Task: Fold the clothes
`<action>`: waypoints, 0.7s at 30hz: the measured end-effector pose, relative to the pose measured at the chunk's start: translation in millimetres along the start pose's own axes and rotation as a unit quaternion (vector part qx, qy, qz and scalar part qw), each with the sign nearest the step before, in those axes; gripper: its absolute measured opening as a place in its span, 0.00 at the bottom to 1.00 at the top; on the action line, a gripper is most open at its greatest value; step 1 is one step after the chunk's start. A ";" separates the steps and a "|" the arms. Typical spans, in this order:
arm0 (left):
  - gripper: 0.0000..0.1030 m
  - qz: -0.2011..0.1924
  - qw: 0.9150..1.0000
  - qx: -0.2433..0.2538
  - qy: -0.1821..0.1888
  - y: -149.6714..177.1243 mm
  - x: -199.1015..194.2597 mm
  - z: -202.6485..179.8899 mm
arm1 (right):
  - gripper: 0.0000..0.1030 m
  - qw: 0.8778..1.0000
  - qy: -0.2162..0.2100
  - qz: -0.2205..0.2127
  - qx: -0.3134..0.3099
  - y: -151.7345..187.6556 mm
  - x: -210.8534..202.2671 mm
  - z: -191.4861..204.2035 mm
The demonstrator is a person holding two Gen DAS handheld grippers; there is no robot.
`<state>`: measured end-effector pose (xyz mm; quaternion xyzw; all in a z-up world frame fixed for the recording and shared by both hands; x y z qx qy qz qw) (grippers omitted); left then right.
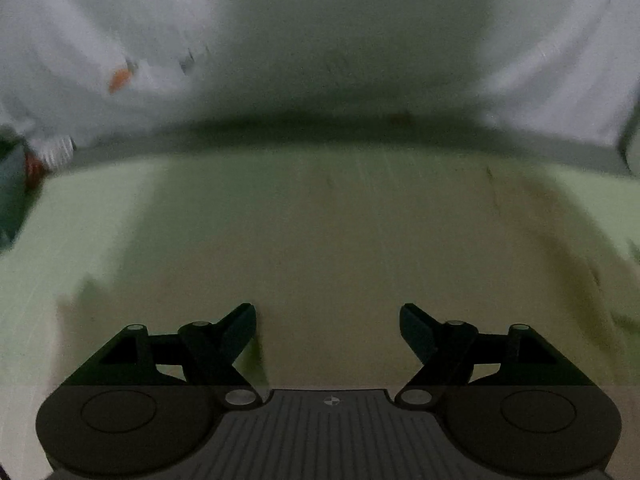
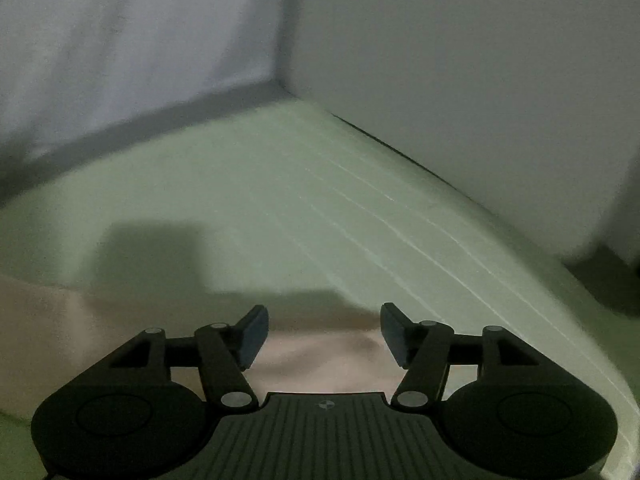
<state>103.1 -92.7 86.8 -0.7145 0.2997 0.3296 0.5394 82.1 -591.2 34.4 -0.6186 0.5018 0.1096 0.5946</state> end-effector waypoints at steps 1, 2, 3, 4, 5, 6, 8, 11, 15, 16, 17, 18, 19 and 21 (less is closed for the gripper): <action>0.80 0.005 1.000 -0.007 -0.002 8.4 -1.4 -1.8 | 0.75 1.000 -0.003 0.001 0.004 2.6 2.7 -3.2; 0.80 0.010 1.000 -0.014 -0.004 16.7 -2.8 -3.5 | 0.72 1.000 -0.017 -0.005 0.012 5.4 6.3 -6.3; 0.80 0.015 1.000 -0.021 -0.006 25.1 -4.2 -5.3 | 0.64 0.999 -0.036 -0.014 0.018 7.5 8.4 -9.3; 0.80 0.021 0.999 -0.028 -0.008 33.5 -5.6 -7.0 | 0.33 0.998 -0.052 -0.022 0.021 9.1 9.1 -12.2; 0.80 0.025 0.999 -0.034 -0.012 38.7 -5.6 -7.8 | 0.11 0.997 -0.066 -0.028 0.021 6.9 11.2 -14.5; 0.80 0.026 0.999 -0.032 -0.017 41.9 -5.5 -7.7 | 0.10 0.997 -0.074 -0.030 -0.003 -0.3 11.1 -9.2; 0.80 0.027 0.999 -0.027 -0.028 47.8 -5.2 -7.4 | 0.10 0.996 -0.064 -0.044 -0.037 -9.0 0.3 -9.0; 0.80 0.028 0.998 -0.040 -0.035 53.7 -5.0 1.0 | 0.10 0.997 -0.043 -0.066 -0.027 -13.4 -18.1 -30.5; 0.80 0.023 0.998 -0.047 -0.033 56.3 -7.2 9.1 | 0.10 0.997 0.004 -0.051 -0.053 -8.5 -5.4 -49.1; 0.80 0.022 0.998 -0.043 -0.034 56.6 -8.4 9.0 | 0.10 0.997 0.004 -0.045 -0.063 -6.0 3.1 -49.9; 0.80 0.025 0.998 -0.037 -0.044 56.2 -10.5 9.6 | 0.11 0.997 0.005 -0.041 -0.072 -4.5 9.9 -49.5; 0.80 0.027 0.998 -0.031 -0.054 55.6 -12.6 10.3 | 0.12 0.996 0.005 -0.038 -0.079 -4.4 14.4 -48.5; 0.80 0.028 0.998 -0.034 -0.053 54.7 -17.3 14.5 | 0.13 0.996 0.005 -0.032 -0.088 -5.0 18.5 -47.1; 0.80 0.029 0.998 -0.047 -0.036 58.1 -34.7 25.2 | 0.18 0.995 -0.002 -0.032 -0.094 -8.1 12.8 -46.4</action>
Point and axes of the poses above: each gripper's, at about its wrist camera, not at the fingertips, and x roughly the way its jaws point, z to its left, y to its underside, the point moved 1 cm from there along x, roughly the way its jaws point, and after that the axes turned 15 degrees about -x, right-handed, at the moved point
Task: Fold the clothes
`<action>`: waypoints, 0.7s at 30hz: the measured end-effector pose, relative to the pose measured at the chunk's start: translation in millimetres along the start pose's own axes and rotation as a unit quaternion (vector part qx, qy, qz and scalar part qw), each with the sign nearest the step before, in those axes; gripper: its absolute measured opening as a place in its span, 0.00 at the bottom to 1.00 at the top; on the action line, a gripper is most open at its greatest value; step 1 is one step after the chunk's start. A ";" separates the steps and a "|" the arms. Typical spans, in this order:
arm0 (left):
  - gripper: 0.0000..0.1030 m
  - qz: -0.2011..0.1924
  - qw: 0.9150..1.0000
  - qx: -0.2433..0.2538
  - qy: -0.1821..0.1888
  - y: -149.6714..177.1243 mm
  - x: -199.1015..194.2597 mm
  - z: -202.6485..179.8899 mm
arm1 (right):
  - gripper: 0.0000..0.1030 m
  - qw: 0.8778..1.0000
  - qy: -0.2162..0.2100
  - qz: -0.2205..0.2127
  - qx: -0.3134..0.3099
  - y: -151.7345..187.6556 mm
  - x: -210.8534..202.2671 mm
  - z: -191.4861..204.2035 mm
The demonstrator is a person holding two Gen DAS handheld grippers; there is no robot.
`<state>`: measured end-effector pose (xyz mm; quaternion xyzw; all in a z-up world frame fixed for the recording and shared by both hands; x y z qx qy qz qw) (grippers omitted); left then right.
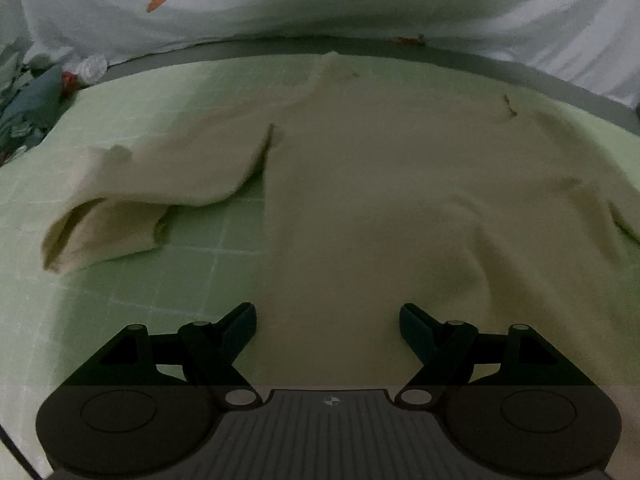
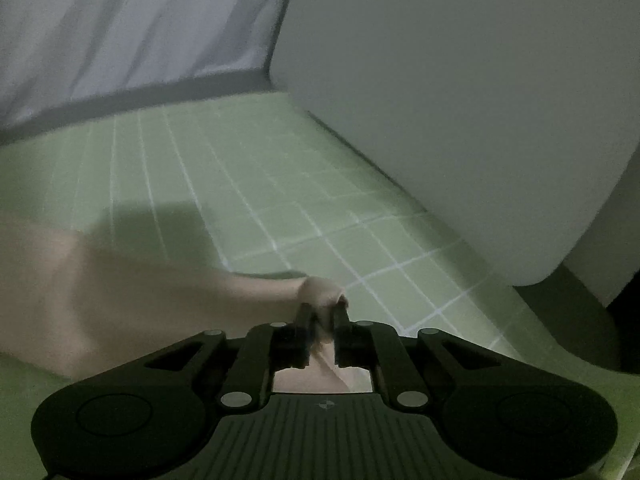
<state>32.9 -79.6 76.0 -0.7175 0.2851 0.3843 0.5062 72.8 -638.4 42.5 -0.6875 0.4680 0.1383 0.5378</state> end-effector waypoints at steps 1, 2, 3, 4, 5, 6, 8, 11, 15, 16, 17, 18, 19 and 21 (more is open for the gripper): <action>0.80 0.001 1.000 -0.005 0.009 4.1 -10.0 7.2 | 0.30 1.000 -0.010 -0.015 0.009 -1.2 -11.8 -1.3; 0.80 0.004 1.000 -0.009 0.016 8.0 -18.3 14.1 | 0.47 0.998 -0.037 -0.042 0.022 -1.4 -31.2 -1.9; 0.80 0.007 1.000 -0.009 0.018 10.3 -20.9 16.8 | 0.54 0.995 -0.069 -0.059 0.026 0.4 -47.3 0.2; 0.80 0.019 0.999 -0.010 0.025 21.3 -33.3 25.8 | 0.55 0.993 -0.098 -0.069 0.024 2.9 -59.3 3.9; 0.80 0.028 0.999 -0.012 0.028 30.3 -39.9 32.8 | 0.55 0.989 -0.127 -0.078 0.022 5.5 -71.3 7.6; 0.80 0.037 0.999 -0.013 0.030 39.1 -45.8 39.6 | 0.55 0.980 -0.182 -0.082 0.006 14.5 -91.2 21.3; 0.80 0.051 0.998 -0.013 0.032 56.8 -55.6 49.5 | 0.55 0.967 -0.241 -0.081 -0.019 28.0 -111.1 40.0; 0.80 0.061 0.998 -0.015 0.026 82.3 -67.3 61.1 | 0.55 0.939 -0.318 -0.074 -0.110 65.5 -152.6 87.6; 0.80 0.069 0.997 -0.021 0.037 106.3 -74.7 71.1 | 0.55 0.912 -0.366 -0.046 -0.178 105.7 -183.2 123.2; 0.80 0.066 0.997 -0.020 0.042 107.4 -74.7 71.9 | 0.55 0.907 -0.386 -0.039 -0.162 112.2 -187.9 125.1; 0.80 0.064 0.996 -0.022 0.050 106.3 -73.4 72.9 | 0.55 0.903 -0.402 -0.036 -0.145 117.7 -192.0 126.4; 0.80 0.063 0.996 -0.024 0.054 106.4 -72.9 72.2 | 0.55 0.901 -0.409 -0.036 -0.139 120.0 -196.6 127.3; 0.75 0.062 0.994 -0.038 0.080 103.5 -71.9 74.7 | 0.55 0.900 -0.411 -0.037 -0.139 121.8 -202.1 127.8; 0.31 0.069 0.991 -0.067 0.098 100.0 -67.8 79.0 | 0.25 0.903 -0.403 -0.038 -0.147 122.3 -211.3 130.4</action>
Point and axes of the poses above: each gripper's, at about its wrist camera, not at the fingertips, and x roughly the way its jaws point, z to its left, y to its underside, the point moved 1 cm from there along x, roughly the way its jaws point, and after that the axes turned 15 degrees about -x, right-handed, at the moved point
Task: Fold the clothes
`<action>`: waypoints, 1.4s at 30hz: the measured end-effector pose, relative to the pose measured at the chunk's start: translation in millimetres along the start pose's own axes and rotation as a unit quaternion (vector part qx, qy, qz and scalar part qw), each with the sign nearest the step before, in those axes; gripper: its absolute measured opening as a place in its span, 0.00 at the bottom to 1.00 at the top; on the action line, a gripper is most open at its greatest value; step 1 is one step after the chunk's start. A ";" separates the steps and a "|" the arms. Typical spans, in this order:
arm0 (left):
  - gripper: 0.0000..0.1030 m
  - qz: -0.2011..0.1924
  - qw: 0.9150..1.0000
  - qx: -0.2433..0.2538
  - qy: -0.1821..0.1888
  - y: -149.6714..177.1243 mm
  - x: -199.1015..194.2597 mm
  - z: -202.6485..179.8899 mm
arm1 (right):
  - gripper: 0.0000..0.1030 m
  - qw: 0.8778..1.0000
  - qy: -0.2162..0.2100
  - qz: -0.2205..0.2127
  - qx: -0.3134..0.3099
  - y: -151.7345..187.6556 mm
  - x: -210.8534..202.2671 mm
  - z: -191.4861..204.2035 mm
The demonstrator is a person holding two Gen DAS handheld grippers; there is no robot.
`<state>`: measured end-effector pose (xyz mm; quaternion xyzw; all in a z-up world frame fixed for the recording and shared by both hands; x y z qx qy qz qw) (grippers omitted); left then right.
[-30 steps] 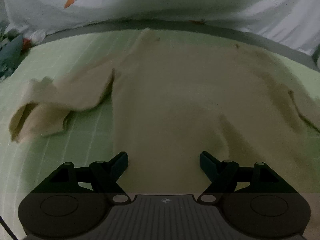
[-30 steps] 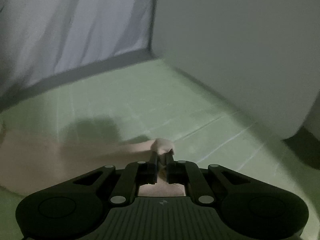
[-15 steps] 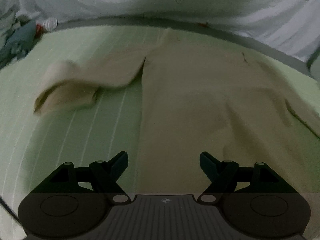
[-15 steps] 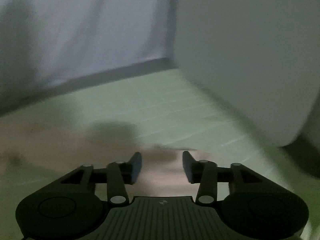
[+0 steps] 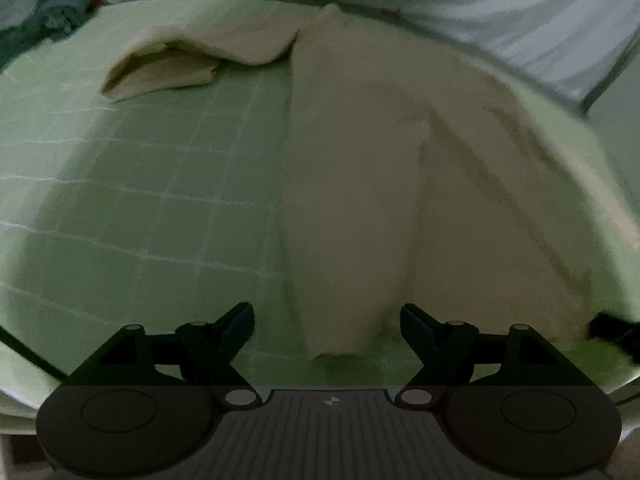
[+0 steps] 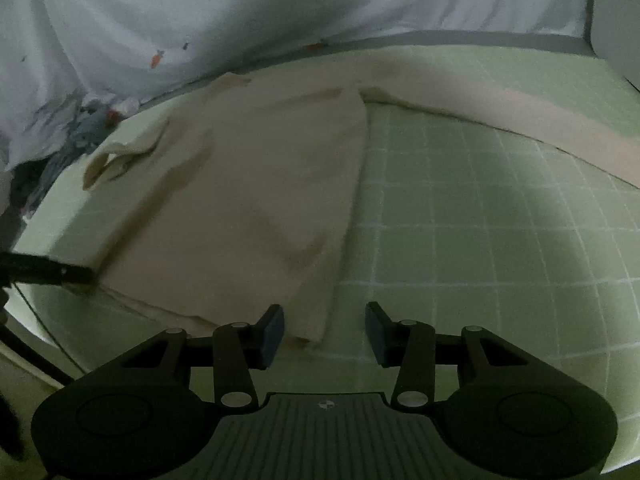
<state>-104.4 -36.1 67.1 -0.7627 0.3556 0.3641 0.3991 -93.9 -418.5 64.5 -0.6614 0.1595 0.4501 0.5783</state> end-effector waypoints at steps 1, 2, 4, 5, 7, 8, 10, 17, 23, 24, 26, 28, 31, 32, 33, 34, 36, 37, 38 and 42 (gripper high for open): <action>0.16 0.003 1.000 -0.014 0.009 -2.2 1.4 2.2 | 0.03 1.000 0.002 0.005 -0.004 -1.8 0.5 2.0; 0.14 0.006 0.999 -0.040 0.021 -7.6 0.0 6.8 | 0.03 1.000 0.002 0.010 -0.005 -3.2 1.1 5.0; 0.13 0.014 0.994 -0.094 0.046 -19.1 -3.6 16.7 | 0.02 1.000 -0.013 0.010 0.020 -3.9 -5.3 8.6; 0.13 0.012 0.991 -0.116 0.065 -24.0 -10.7 20.6 | 0.02 0.999 -0.018 -0.001 0.041 -5.3 -12.4 6.0; 0.13 0.006 0.982 -0.158 0.108 -33.7 -32.4 29.1 | 0.02 0.994 -0.031 -0.036 0.097 -4.7 -33.2 -1.0; 0.13 0.011 0.972 -0.187 0.143 -38.2 -43.9 37.0 | 0.01 0.988 -0.040 -0.063 0.138 -4.5 -49.3 -10.9; 0.13 0.027 0.951 -0.243 0.188 -42.7 -46.7 57.3 | 0.01 0.980 -0.042 -0.086 0.175 -0.7 -64.6 -22.1; 0.13 0.068 0.951 -0.285 0.099 -27.6 -27.4 103.1 | 0.02 0.983 -0.010 -0.048 0.175 18.0 -62.6 -24.7; 0.34 0.073 0.949 -0.304 0.047 -16.7 -26.2 132.5 | 0.06 0.991 0.070 0.038 0.107 26.2 -48.1 -18.2; 0.48 0.055 0.953 -0.296 0.037 -18.5 -31.7 133.0 | 0.12 0.992 0.084 0.034 0.089 23.9 -51.8 -13.2; 0.55 0.015 0.962 -0.274 0.011 -23.9 -43.1 131.4 | 0.52 0.992 0.112 0.010 0.049 14.3 -62.9 -0.4; 0.61 -0.017 0.969 -0.246 -0.019 -33.4 -50.0 123.8 | 0.65 0.993 0.114 -0.018 0.031 5.7 -68.1 7.4; 0.67 -0.054 0.978 -0.191 -0.070 -59.0 -48.1 109.9 | 0.68 0.996 0.064 -0.043 0.041 -12.6 -51.3 15.5; 0.67 -0.063 0.979 -0.176 -0.082 -67.2 -45.5 105.0 | 0.69 0.997 0.042 -0.047 0.041 -20.2 -39.8 20.3; 0.70 -0.072 0.980 -0.161 -0.095 -75.4 -42.9 100.0 | 0.69 0.998 0.023 -0.050 0.033 -29.1 -26.3 28.1; 0.76 -0.081 0.979 -0.159 -0.103 -82.5 -40.3 98.6 | 0.70 0.998 0.012 -0.051 0.019 -36.8 -15.0 36.1; 0.77 -0.094 0.976 -0.162 -0.114 -95.4 -35.0 97.3 | 0.70 0.998 -0.005 -0.050 -0.022 -52.3 3.8 55.9; 0.77 -0.097 0.974 -0.172 -0.112 -107.6 -30.6 99.6 | 0.71 0.998 -0.009 -0.052 -0.035 -56.7 8.0 62.7; 0.77 -0.096 0.973 -0.180 -0.106 -118.1 -27.4 102.6 | 0.71 0.997 -0.018 -0.054 -0.047 -63.3 12.4 72.2; 0.77 -0.108 0.973 -0.170 -0.115 -149.7 -18.0 114.9 | 0.77 0.993 -0.052 -0.064 -0.084 -88.3 28.2 109.2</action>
Point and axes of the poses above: each gripper's, at about its wrist camera, not at the fingertips, and x roughly the way its jaws point, z to its left, y to its underside, the point moved 1 cm from there along x, roughly the way its jaws point, and after that the axes turned 15 degrees about -x, right-handed, at the moved point
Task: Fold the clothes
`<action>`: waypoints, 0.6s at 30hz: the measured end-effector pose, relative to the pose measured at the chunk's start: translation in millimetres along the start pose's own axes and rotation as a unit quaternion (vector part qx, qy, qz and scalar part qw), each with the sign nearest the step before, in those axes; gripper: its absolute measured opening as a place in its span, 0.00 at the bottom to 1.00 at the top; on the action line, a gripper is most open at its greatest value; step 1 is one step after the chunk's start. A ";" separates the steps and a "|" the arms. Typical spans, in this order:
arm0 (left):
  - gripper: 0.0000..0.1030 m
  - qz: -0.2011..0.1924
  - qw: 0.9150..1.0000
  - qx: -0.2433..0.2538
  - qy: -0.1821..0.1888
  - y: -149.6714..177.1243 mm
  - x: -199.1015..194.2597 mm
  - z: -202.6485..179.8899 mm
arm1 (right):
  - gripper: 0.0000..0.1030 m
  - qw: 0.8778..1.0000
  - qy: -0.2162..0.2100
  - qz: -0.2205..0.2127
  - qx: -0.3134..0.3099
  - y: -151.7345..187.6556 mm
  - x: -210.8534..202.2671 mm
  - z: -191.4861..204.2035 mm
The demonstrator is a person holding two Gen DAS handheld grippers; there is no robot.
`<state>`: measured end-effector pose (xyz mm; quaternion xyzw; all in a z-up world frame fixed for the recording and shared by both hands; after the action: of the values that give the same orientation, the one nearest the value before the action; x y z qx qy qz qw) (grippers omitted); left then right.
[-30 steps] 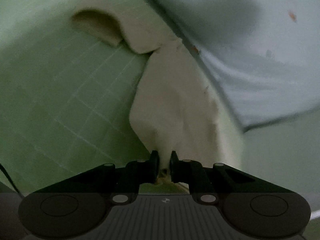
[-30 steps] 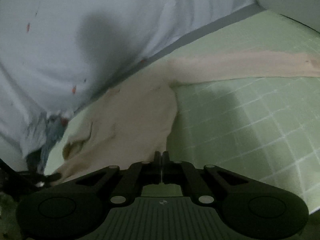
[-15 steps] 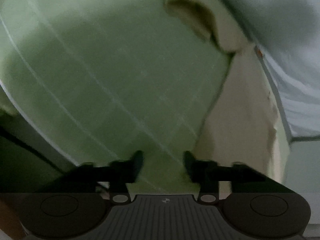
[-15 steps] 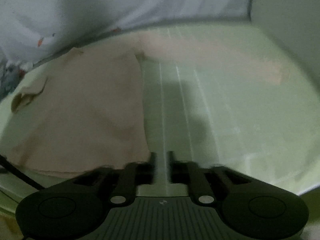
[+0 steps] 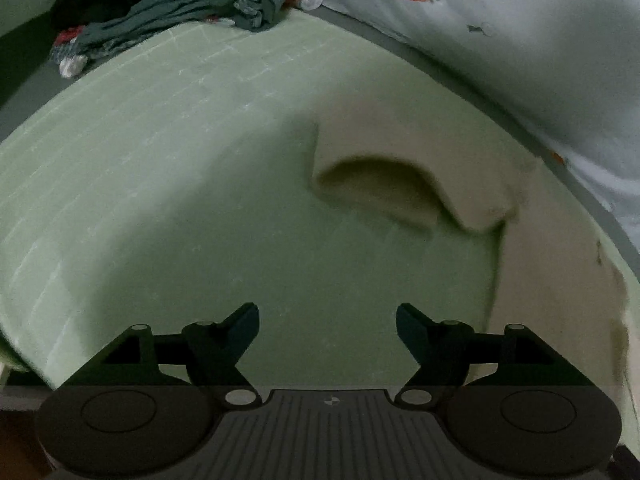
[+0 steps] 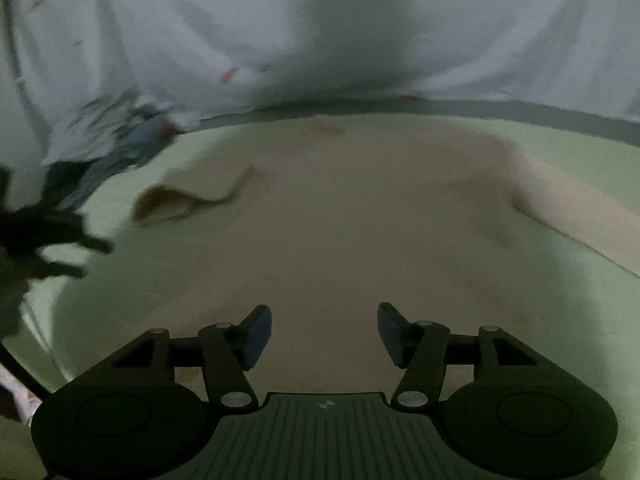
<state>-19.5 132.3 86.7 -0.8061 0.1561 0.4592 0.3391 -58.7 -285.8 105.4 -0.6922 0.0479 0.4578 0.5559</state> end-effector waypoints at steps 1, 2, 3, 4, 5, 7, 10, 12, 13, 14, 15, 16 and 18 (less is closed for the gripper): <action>0.77 -0.008 1.000 0.023 -0.012 -12.7 12.8 -1.9 | 0.79 1.000 -0.007 -0.003 -0.005 -5.7 4.3 8.4; 0.77 -0.011 0.999 0.037 -0.016 -21.4 22.2 -3.5 | 0.79 1.000 -0.012 -0.004 -0.011 -12.4 10.6 21.4; 0.77 -0.012 0.998 0.050 -0.020 -29.6 31.2 -4.9 | 0.79 1.000 -0.013 -0.004 -0.014 -16.3 11.6 30.2; 0.77 -0.013 0.998 0.064 -0.023 -37.7 40.2 -6.4 | 0.79 1.000 -0.009 -0.003 -0.018 -19.6 13.6 39.2; 0.77 -0.004 0.997 0.075 -0.016 -47.7 47.7 -6.5 | 0.79 1.000 0.000 0.000 -0.028 -24.9 20.6 53.7; 0.77 0.017 0.995 0.096 0.000 -68.2 62.5 -6.4 | 0.79 0.999 0.017 0.004 -0.049 -36.1 34.0 77.9; 0.77 0.023 0.994 0.100 0.041 -90.0 62.4 4.1 | 0.79 0.996 0.030 0.000 -0.081 -58.3 60.9 126.1; 0.78 0.025 0.992 0.104 0.069 -104.7 59.0 20.2 | 0.79 0.995 0.029 -0.004 -0.097 -71.2 81.0 148.7; 0.78 0.029 0.991 0.106 0.077 -110.1 59.0 28.2 | 0.79 0.994 0.026 -0.007 -0.110 -80.6 96.7 164.6; 0.78 0.033 0.990 0.108 0.084 -115.2 59.2 36.2 | 0.79 0.992 0.021 -0.010 -0.127 -91.9 117.4 184.1; 0.78 0.035 0.990 0.109 0.087 -116.9 60.3 40.4 | 0.79 0.990 0.017 -0.012 -0.138 -99.1 131.7 196.4; 0.78 0.042 0.989 0.111 0.093 -122.5 59.8 51.8 | 0.79 0.988 0.016 -0.014 -0.150 -105.8 146.9 208.6; 0.78 0.047 0.988 0.114 0.097 -133.1 56.5 70.2 | 0.79 0.983 0.021 -0.016 -0.181 -125.3 194.3 241.1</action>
<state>40.8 280.1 68.2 -0.7947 0.2776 0.3733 0.3899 -14.7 43.6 71.9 -0.7913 -0.0349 0.4358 0.4275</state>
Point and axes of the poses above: each gripper's, at about its wrist camera, not at the fingertips, and x roughly the way its jaws point, z to its left, y to its underside, the point moved 1 cm from there along x, roughly the way its jaws point, and after that the axes turned 15 degrees about -x, right-handed, at the moved point
